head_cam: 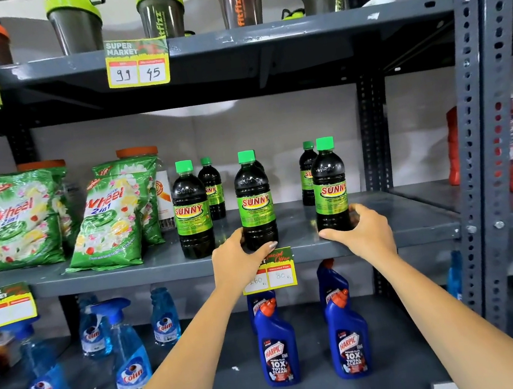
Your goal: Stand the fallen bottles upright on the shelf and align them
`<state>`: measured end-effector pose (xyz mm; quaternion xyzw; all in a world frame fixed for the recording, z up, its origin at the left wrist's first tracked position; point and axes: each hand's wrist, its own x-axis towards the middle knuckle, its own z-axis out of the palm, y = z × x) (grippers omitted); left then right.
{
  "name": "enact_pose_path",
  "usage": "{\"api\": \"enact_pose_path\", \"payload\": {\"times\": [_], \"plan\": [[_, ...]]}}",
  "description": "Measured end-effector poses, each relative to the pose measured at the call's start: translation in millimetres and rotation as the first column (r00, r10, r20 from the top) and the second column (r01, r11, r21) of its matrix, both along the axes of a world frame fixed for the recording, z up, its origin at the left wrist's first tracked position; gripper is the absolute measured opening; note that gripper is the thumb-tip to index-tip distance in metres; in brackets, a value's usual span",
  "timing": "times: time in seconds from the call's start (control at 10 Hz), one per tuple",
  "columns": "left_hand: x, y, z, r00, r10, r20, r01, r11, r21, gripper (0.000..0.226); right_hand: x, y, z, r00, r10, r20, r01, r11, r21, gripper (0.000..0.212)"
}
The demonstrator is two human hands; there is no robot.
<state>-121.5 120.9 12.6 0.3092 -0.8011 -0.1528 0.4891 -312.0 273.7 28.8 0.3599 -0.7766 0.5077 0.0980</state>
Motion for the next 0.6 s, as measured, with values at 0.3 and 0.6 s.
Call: {"api": "enact_pose_path", "payload": {"times": [0.3,0.6], "plan": [[0.5,3.0,-0.5,0.999,0.012,0.043,-0.012,1.0,-0.003,0.057,2.8,1.7,-1.2,1.0,0.007,0.007,-0.007,1.0,-0.019,0.072],[1.5,2.0,8.1,0.997,-0.038,0.072,0.031,0.994,0.104,0.062,5.6,0.3,3.7,1.0,0.012,0.027,-0.012,1.0,0.01,0.085]]}}
